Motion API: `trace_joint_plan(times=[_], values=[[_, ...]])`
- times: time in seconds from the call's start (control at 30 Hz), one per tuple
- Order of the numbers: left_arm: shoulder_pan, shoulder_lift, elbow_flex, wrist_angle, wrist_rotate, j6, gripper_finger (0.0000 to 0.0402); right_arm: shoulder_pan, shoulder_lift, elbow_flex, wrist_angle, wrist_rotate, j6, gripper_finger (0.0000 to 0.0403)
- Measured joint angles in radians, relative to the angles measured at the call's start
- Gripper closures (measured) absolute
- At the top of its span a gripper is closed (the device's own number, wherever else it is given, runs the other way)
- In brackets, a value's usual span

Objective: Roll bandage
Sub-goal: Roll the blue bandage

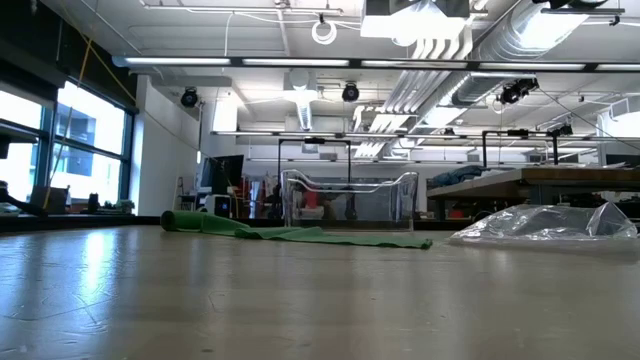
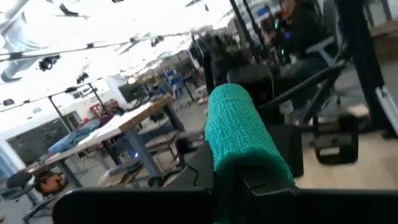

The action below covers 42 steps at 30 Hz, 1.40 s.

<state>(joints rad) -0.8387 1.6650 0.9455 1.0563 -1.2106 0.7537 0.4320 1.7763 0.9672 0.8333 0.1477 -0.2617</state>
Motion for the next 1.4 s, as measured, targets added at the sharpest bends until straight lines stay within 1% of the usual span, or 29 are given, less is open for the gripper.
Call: trace_joint_plan(times=[0.1,0.2,0.33,0.4,0.5,0.6,0.73,0.83,0.93,1.07,1.2,1.3,1.4], values=[[0.009,0.0,0.001,-0.095,-0.045,-0.092,0.0398,-0.009,0.0,0.0,-0.036,-0.01,0.06,0.0403],[0.015,0.0,0.001,-0.153,-0.073,-0.133,0.0397,-0.026,0.0,0.0,-0.07,-0.032,0.151,0.0403],[0.016,0.0,0.001,-0.189,-0.125,-0.124,0.0397,-0.045,0.0,0.0,-0.092,-0.121,0.25,0.0403],[0.015,0.0,0.001,-0.192,-0.144,-0.103,0.0396,-0.052,0.0,0.0,-0.074,-0.168,0.268,0.0403],[0.019,0.0,0.001,-0.196,-0.144,-0.098,0.0396,-0.053,0.0,0.0,-0.029,-0.202,0.284,0.0403],[0.02,0.0,0.001,-0.199,-0.14,-0.098,0.0396,-0.052,-0.001,0.0,0.051,-0.218,0.293,0.0403],[0.019,0.0,0.001,-0.205,-0.13,-0.098,0.0396,-0.053,-0.001,0.0,0.138,-0.278,0.335,0.0403],[0.02,0.0,0.002,-0.211,-0.12,-0.103,0.0396,-0.053,-0.001,0.0,0.172,-0.281,0.362,0.0403],[0.02,0.0,0.002,-0.248,-0.11,-0.151,0.0396,-0.053,0.0,0.0,0.175,-0.281,0.377,0.0401],[0.025,0.0,0.002,-0.365,-0.104,-0.297,0.0395,-0.053,0.0,0.0,0.174,-0.272,0.396,0.0381],[0.036,0.0,0.002,-0.542,-0.08,-0.523,0.0395,-0.058,0.0,0.0,0.124,-0.251,0.408,0.0336],[0.042,0.0,0.001,-0.685,-0.07,-0.711,0.0395,-0.063,0.0,0.0,0.036,-0.153,0.422,0.0301],[0.049,0.001,0.0,-0.827,-0.066,-0.91,0.0395,-0.07,0.0,0.0,-0.066,-0.063,0.419,0.0277]])
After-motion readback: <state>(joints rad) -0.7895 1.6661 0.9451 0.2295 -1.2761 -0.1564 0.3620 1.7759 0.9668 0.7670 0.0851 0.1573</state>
